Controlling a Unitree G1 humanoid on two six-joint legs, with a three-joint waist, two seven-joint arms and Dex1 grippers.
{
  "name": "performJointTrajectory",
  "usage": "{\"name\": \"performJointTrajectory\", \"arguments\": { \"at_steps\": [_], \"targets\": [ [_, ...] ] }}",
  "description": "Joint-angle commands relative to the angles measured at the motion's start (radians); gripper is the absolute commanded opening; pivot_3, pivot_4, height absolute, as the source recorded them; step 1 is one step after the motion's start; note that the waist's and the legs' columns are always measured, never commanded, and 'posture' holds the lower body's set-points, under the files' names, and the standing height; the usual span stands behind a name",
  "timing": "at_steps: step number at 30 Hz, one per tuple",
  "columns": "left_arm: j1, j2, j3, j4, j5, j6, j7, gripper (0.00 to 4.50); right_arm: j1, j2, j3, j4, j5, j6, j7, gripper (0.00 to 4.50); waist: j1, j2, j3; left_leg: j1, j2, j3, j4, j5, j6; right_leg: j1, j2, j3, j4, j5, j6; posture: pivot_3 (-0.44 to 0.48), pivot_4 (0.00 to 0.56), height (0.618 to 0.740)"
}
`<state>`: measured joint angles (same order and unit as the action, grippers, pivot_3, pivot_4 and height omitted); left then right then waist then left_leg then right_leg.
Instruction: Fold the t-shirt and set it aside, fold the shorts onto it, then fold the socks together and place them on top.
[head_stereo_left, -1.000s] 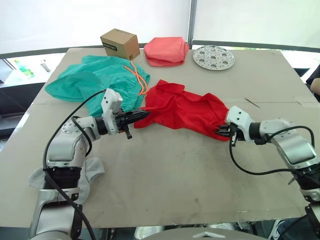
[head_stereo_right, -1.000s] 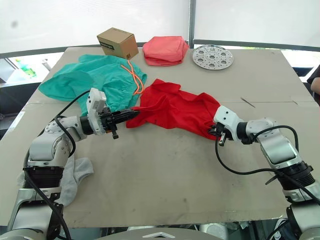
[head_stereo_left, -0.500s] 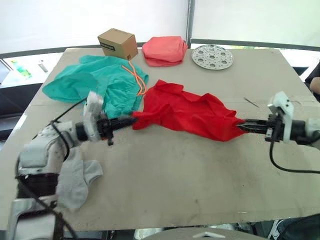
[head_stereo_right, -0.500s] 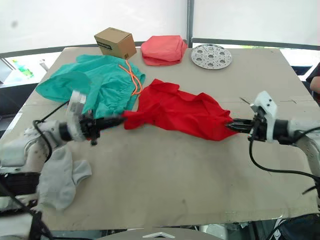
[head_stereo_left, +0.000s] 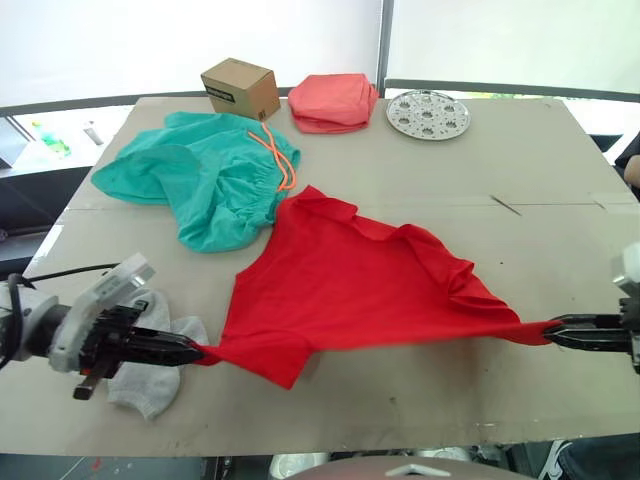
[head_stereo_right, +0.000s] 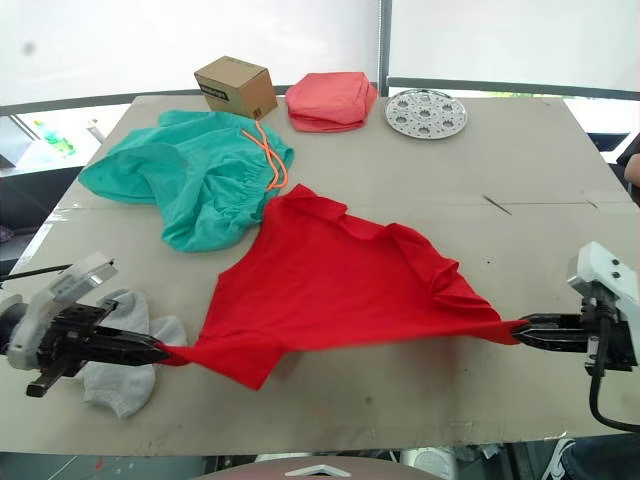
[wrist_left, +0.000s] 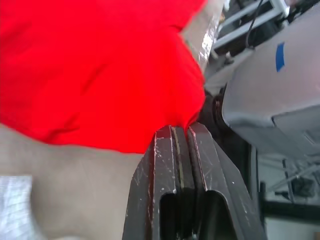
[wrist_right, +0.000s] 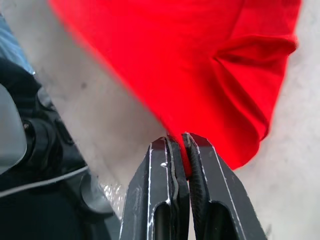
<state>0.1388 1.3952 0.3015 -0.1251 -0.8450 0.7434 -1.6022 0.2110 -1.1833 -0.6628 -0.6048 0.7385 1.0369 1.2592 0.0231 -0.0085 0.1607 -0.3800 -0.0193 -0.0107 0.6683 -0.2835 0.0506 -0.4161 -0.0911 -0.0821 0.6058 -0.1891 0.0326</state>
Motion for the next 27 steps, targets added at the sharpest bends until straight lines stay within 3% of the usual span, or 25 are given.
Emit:
{"name": "performJointTrajectory", "arguments": {
  "at_steps": [1,3,6,8,11,13,15,16,18,20,22,27],
  "targets": [
    [-0.321,-0.155,-0.165,0.076,0.109,-0.086,0.080,0.00,-0.223,-0.055,0.274,0.006,-0.123,-0.133,-0.138,0.04,0.000,0.004,0.001,0.000,0.000,0.000,0.000,-0.001,-0.001,0.000,0.000,0.000,0.000,0.000,0.000,0.000,0.150,0.740],
    [-0.583,-0.311,-0.279,0.192,0.226,-0.117,0.183,0.00,-0.461,-0.065,0.571,0.096,-0.374,-0.251,-0.216,0.04,0.003,0.006,0.001,0.002,-0.001,0.003,0.001,-0.001,-0.001,0.003,0.000,0.000,-0.002,0.000,0.001,0.000,0.150,0.740],
    [-1.009,-0.569,-0.339,0.533,0.416,-0.276,0.439,0.00,-0.941,0.105,0.897,0.427,-0.694,-0.386,-0.319,0.04,0.003,-0.009,0.007,-0.001,-0.004,0.005,0.002,0.005,0.004,0.002,0.005,0.000,-0.001,0.004,0.006,0.000,0.150,0.740],
    [-1.268,-0.678,-0.318,0.822,0.532,-0.475,0.678,0.00,-1.207,0.211,0.994,0.717,-0.858,-0.523,-0.419,0.04,-0.004,-0.020,0.013,-0.005,-0.006,0.004,0.006,0.009,0.004,0.000,0.007,0.003,-0.001,0.015,0.010,0.000,0.150,0.740],
    [-1.607,-0.709,-0.250,1.170,0.625,-0.795,1.027,0.00,-1.609,0.331,1.052,1.207,-1.054,-0.819,-0.744,0.04,-0.019,-0.025,0.013,-0.022,-0.007,0.006,0.005,0.018,-0.004,-0.017,0.008,0.008,-0.005,0.027,0.004,0.000,0.150,0.740],
    [-1.724,-0.699,-0.208,1.276,0.630,-0.898,1.094,0.00,-1.764,0.367,1.059,1.396,-1.116,-0.974,-0.916,0.04,-0.034,-0.024,0.011,-0.023,-0.009,0.011,-0.003,0.019,-0.005,-0.023,0.005,0.012,-0.007,0.029,0.004,0.000,0.150,0.740],
    [-1.814,-0.681,-0.159,1.302,0.603,-0.979,1.012,0.00,-1.857,0.370,1.019,1.459,-1.103,-1.095,-0.936,0.04,-0.039,-0.024,0.008,-0.018,-0.011,0.010,-0.021,0.019,-0.005,-0.026,0.004,0.012,-0.016,0.029,0.004,0.000,0.150,0.740],
    [-1.830,-0.679,-0.126,1.283,0.559,-0.951,0.900,0.00,-1.847,0.351,1.000,1.441,-1.090,-1.133,-0.904,0.04,-0.040,-0.024,0.006,-0.017,-0.011,0.008,-0.023,0.019,-0.006,-0.026,0.004,0.009,-0.017,0.029,0.003,0.000,0.150,0.740],
    [-1.773,-0.667,-0.108,1.182,0.496,-0.840,0.685,0.00,-1.737,0.317,0.931,1.340,-1.015,-1.132,-0.806,0.04,-0.041,-0.023,0.000,-0.016,-0.011,0.007,-0.023,0.019,-0.006,-0.025,0.003,0.000,-0.017,0.029,0.003,0.000,0.150,0.740],
    [-1.621,-0.636,-0.114,0.978,0.425,-0.677,0.516,0.00,-1.575,0.281,0.868,1.192,-0.954,-1.077,-0.720,0.04,-0.043,-0.018,-0.003,-0.015,-0.008,0.013,-0.020,0.018,-0.005,-0.015,0.003,-0.008,-0.019,0.028,0.004,0.000,0.150,0.740],
    [-1.374,-0.575,-0.133,0.680,0.354,-0.511,0.410,0.00,-1.380,0.252,0.797,1.038,-0.897,-0.984,-0.669,0.04,-0.042,-0.016,-0.002,-0.015,-0.003,0.024,-0.018,0.011,0.004,-0.012,0.003,-0.011,-0.021,0.025,0.008,0.000,0.150,0.740],
    [-0.654,-0.457,-0.058,0.050,0.203,-0.237,0.362,0.00,-0.888,0.216,0.652,0.731,-0.731,-0.860,-0.518,0.04,-0.039,-0.005,0.006,-0.018,0.000,0.027,0.002,0.010,0.006,-0.009,0.003,-0.003,-0.015,0.023,0.012,0.000,0.150,0.740]
  ]
}}
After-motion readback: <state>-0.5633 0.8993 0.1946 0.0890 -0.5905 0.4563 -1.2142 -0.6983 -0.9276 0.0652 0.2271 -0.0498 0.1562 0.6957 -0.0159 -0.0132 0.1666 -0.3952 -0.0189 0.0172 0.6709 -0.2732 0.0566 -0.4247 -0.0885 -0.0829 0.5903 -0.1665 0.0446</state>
